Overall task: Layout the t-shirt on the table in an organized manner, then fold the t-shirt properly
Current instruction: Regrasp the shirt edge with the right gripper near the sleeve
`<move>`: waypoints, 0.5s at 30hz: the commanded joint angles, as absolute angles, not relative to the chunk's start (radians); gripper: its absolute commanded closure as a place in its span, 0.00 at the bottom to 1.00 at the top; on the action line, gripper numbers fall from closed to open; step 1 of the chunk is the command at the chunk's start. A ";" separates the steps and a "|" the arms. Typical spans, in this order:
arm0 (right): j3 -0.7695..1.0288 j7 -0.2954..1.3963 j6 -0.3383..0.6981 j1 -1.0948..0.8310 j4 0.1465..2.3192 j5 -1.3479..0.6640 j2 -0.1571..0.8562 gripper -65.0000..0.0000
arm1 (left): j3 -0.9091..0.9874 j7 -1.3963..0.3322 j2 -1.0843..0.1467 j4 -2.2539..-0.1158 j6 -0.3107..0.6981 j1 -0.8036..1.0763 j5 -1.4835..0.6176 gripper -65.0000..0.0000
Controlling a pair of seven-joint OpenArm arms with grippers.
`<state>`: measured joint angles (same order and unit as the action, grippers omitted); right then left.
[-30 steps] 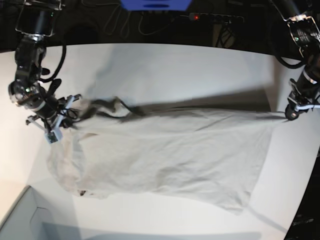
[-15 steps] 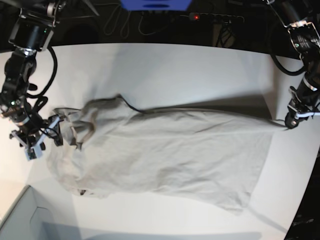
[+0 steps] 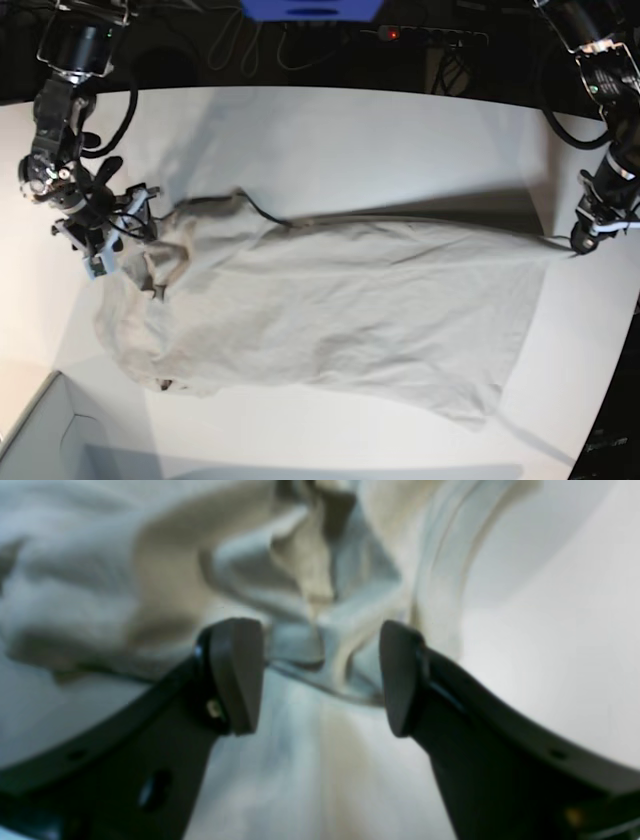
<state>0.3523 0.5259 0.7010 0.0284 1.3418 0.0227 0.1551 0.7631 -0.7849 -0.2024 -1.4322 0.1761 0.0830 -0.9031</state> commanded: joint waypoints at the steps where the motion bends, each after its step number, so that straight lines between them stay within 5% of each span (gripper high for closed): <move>1: 0.344 0.484 0.698 0.053 1.343 0.005 0.163 0.43 | 0.766 -0.768 -0.220 -1.448 0.182 0.071 -0.921 1.00; 15: 0.334 0.371 0.698 0.107 1.216 0.007 0.154 0.43 | 0.766 -0.768 -0.220 -1.448 0.182 0.071 -0.921 1.00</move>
